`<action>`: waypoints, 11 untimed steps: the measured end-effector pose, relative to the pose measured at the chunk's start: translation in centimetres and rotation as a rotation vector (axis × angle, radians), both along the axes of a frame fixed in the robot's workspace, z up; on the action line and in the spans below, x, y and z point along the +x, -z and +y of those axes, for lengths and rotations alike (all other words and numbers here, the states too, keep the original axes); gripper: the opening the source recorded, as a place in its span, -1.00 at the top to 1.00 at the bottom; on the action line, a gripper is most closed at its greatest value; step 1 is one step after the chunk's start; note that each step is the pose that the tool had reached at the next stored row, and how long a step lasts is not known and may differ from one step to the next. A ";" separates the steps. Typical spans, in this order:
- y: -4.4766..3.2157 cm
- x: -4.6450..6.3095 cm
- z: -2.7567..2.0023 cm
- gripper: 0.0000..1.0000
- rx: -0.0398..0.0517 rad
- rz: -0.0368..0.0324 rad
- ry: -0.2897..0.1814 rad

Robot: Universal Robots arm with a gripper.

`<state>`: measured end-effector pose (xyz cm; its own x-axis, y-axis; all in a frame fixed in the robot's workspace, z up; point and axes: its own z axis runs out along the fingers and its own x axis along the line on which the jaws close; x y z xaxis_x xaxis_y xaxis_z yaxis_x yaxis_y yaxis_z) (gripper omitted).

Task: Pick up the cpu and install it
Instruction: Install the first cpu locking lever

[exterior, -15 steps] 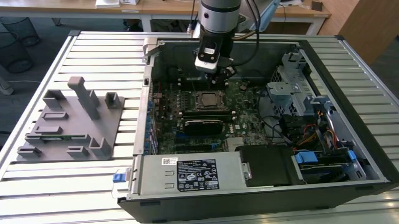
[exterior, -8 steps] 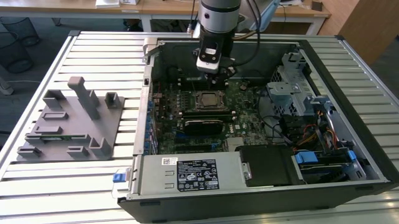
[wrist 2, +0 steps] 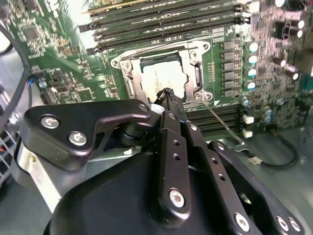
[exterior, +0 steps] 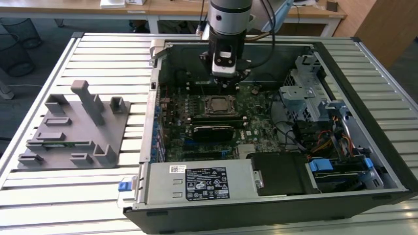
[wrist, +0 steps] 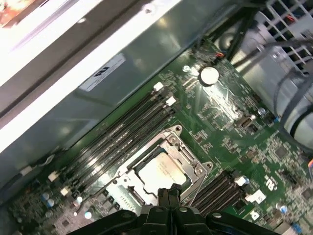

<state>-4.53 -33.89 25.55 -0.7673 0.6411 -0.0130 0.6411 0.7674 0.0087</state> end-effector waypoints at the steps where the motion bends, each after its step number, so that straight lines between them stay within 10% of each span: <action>1: 0.00 0.0 0.00 0.79 -0.0001 0.0001 -0.018; 11: 0.02 -0.2 0.00 0.79 -0.0002 0.0001 -0.155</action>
